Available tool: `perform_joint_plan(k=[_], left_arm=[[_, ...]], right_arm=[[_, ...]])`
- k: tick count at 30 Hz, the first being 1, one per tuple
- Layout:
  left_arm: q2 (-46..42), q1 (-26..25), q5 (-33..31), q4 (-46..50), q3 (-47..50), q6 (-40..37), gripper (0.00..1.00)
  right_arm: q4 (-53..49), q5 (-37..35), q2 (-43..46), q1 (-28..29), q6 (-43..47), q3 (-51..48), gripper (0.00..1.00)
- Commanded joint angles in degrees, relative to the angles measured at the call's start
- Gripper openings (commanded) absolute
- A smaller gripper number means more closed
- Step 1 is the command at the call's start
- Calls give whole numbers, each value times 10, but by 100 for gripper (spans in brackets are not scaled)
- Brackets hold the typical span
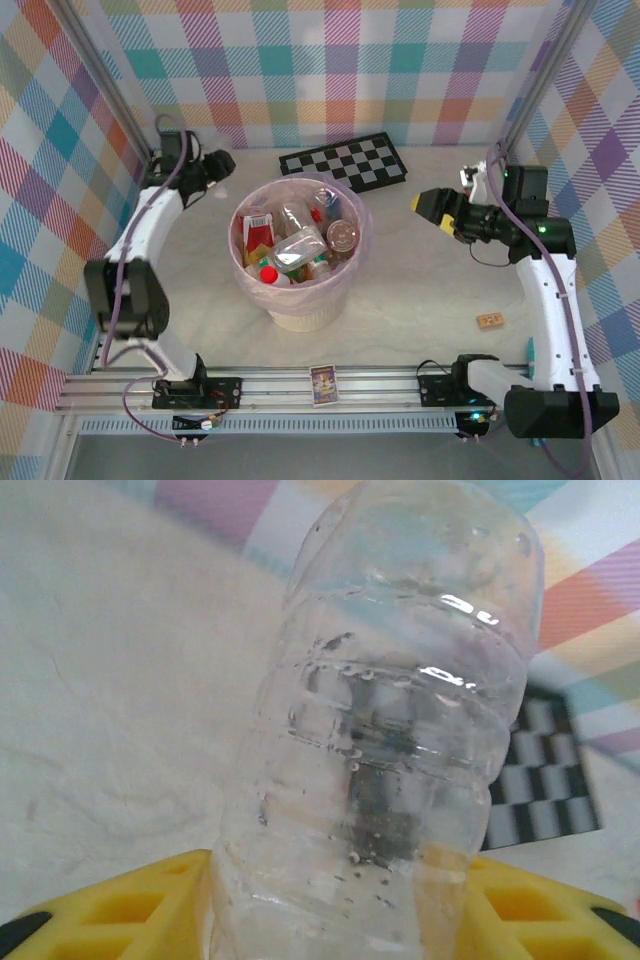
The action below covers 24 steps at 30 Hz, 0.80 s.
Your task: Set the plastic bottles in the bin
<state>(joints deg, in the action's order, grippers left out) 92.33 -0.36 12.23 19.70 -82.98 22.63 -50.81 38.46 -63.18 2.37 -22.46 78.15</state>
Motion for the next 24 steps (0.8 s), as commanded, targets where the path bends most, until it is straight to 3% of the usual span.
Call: perform_joint_plan(k=[1,6,10,13,18,24], left_arm=[[-113,-5,-2,18,14,-40,51],[-227,-59,23,73,-11,-91,50],[-252,-130,79,78,-33,-95,50],[-256,-178,85,82,-41,-95,49],[-254,-233,116,74,-39,-102,47],[-242,-275,115,81,-52,-116,46]], right_arm=[[44,-62,-4,97,21,75,94],[144,-62,-64,201,6,162,95],[215,-60,-130,284,16,238,97],[246,-69,-177,324,17,287,100],[171,-159,-266,354,43,405,99],[160,-161,-326,357,39,450,99]])
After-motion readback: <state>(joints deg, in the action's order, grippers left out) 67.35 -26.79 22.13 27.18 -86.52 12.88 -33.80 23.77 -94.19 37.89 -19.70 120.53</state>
